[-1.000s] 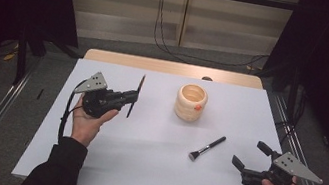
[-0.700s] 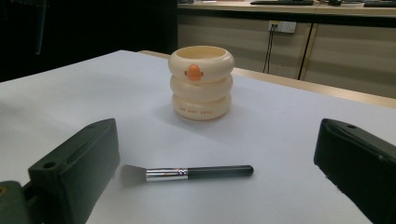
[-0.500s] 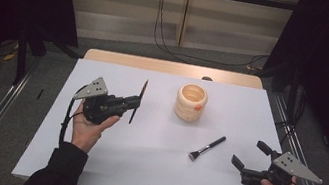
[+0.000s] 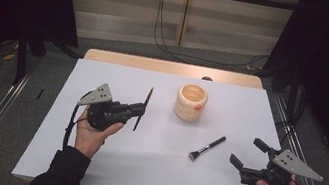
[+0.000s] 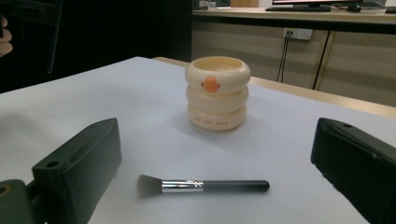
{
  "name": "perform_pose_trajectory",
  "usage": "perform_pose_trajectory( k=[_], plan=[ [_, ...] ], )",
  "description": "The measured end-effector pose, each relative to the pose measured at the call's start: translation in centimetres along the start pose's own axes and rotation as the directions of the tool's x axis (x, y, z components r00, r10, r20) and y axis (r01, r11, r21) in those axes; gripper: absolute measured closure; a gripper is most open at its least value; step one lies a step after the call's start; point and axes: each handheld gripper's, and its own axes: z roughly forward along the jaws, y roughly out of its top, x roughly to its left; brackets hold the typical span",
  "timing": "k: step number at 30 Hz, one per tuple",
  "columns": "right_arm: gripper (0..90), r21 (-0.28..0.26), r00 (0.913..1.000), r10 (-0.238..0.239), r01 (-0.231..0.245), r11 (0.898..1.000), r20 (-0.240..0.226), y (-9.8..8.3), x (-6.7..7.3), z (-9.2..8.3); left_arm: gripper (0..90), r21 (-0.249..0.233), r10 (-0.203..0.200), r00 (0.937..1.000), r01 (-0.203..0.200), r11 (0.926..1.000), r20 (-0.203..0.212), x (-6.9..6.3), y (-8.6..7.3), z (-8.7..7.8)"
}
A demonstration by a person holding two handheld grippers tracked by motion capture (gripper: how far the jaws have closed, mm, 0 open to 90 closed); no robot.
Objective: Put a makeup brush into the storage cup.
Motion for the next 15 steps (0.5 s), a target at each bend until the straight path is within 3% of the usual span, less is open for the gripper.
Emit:
perform_pose_trajectory(
  k=[3,5,13,15],
  plan=[
    [4.7,-0.006,1.0,0.009,-0.009,1.0,-0.002,0.5,0.5,0.3,83.5,-0.005,-0.003,1.0,0.003,1.0,0.006,-0.3,0.0,0.1],
    [5.3,-0.005,0.9996,-0.017,0.017,1.0,-0.023,0.7,0.7,0.5,83.5,-0.02,-0.02,0.999,0.021,0.9996,0.041,-0.3,0.1,0.2],
    [9.1,-0.018,0.9963,-0.001,0.0,1.0,-0.086,2.1,1.4,1.7,83.5,-0.02,0.007,0.9984,-0.006,0.9998,0.057,-1.2,0.3,0.7],
    [9.2,-0.023,0.9943,-0.017,0.015,1.0,-0.105,2.6,1.7,2.3,83.5,-0.013,0.015,0.9979,-0.014,0.9998,0.063,-1.5,0.3,0.8]
  ],
)
